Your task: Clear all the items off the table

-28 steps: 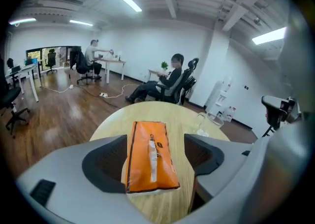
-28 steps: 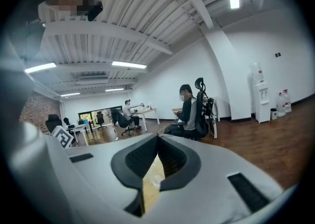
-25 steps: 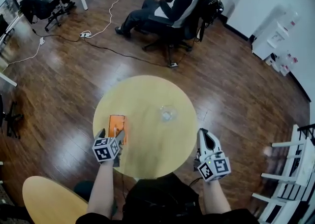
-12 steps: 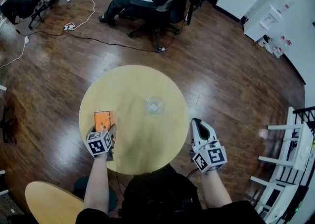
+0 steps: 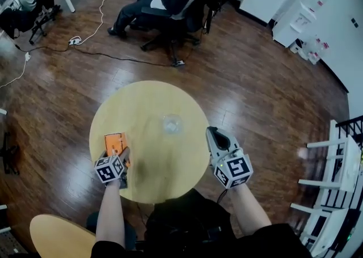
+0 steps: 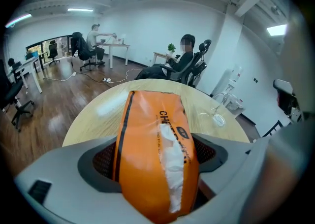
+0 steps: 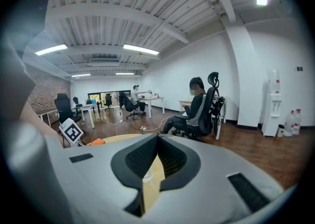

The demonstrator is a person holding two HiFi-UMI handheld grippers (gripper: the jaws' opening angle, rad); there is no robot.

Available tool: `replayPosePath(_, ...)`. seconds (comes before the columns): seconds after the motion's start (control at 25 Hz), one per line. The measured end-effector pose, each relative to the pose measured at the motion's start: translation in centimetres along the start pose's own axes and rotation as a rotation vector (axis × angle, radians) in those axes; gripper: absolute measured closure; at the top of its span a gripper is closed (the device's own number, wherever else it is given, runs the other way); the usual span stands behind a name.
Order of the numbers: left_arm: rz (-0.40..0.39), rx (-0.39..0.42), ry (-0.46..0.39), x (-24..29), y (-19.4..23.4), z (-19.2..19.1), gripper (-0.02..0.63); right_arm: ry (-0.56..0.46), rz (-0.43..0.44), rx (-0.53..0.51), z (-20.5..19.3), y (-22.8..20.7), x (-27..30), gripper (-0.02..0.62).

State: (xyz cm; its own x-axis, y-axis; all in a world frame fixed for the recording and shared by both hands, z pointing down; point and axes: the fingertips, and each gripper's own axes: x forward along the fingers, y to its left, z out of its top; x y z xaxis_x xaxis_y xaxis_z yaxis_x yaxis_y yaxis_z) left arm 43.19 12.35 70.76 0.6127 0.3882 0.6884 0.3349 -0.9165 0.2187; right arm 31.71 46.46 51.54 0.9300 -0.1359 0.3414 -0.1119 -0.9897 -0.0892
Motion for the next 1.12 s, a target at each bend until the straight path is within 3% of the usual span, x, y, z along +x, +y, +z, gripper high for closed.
replayPosePath(0.2,-0.058,-0.048,-0.098,-3.9,-1.7,-0.4,0.201,-0.035,0.021,0.007,0.9,0.1,-0.3,0.592)
replayPosePath(0.52,-0.034,-0.053,-0.252,-10.2,-2.0,2.4,0.201,-0.101,0.1,0.025,2.2,2.2,-1.0,0.592)
replayPosePath(0.64,-0.015,-0.094,-0.349,-13.3,-2.2,3.8,0.201,-0.124,0.158,0.021,3.0,3.4,-0.3,0.592)
replayPosePath(0.8,0.059,-0.156,-0.497,-19.7,-0.6,4.4,0.201,-0.154,0.293,-0.004,4.5,7.6,1.1,0.592)
replayPosePath(0.96,0.182,-0.186,-0.653,-27.5,1.6,4.3,0.201,-0.176,0.458,-0.064,6.5,12.9,2.7,0.592)
replayPosePath(1.12,0.289,-0.196,-0.745,-34.6,3.7,3.3,0.201,-0.196,0.586,-0.091,8.1,18.7,2.5,0.592)
